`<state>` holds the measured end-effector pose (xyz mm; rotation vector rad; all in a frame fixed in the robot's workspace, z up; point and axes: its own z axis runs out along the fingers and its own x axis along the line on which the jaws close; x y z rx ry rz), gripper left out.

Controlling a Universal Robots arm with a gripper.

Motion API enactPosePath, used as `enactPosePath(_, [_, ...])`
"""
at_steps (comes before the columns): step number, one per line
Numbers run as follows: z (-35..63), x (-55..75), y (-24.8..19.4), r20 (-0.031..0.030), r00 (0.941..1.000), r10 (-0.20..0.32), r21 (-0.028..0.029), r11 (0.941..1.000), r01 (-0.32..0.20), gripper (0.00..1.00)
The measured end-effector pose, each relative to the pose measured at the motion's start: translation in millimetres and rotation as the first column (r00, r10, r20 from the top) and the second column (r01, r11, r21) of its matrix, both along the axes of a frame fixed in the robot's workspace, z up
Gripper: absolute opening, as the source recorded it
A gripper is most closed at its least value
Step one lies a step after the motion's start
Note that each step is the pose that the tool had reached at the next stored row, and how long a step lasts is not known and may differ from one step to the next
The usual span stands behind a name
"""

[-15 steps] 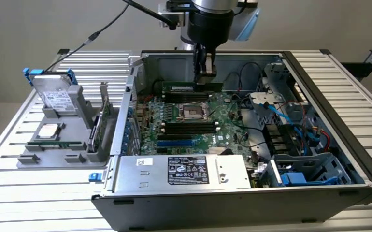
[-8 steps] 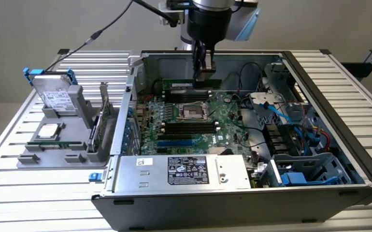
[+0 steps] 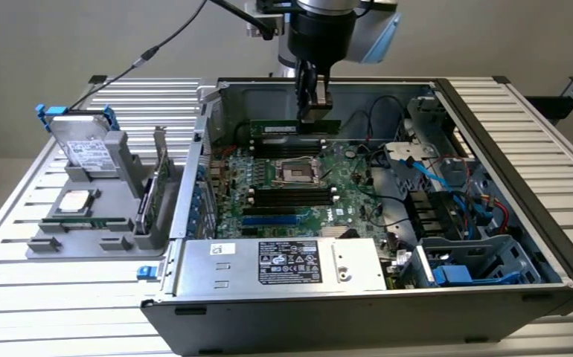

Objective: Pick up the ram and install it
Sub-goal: 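Insert the ram into the slot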

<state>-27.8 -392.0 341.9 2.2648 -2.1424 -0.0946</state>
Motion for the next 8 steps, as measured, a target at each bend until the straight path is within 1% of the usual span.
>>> enactPosePath(7, [0.0, 0.0, 0.0, 0.0000, 1.0000, 0.001, 0.0000, 1.0000, -0.001, 0.14])
enactPosePath(8, [-0.4, 0.0, 0.5, -0.0001, 1.0000, 0.001, -0.0006, 1.0000, -0.001, 0.14])
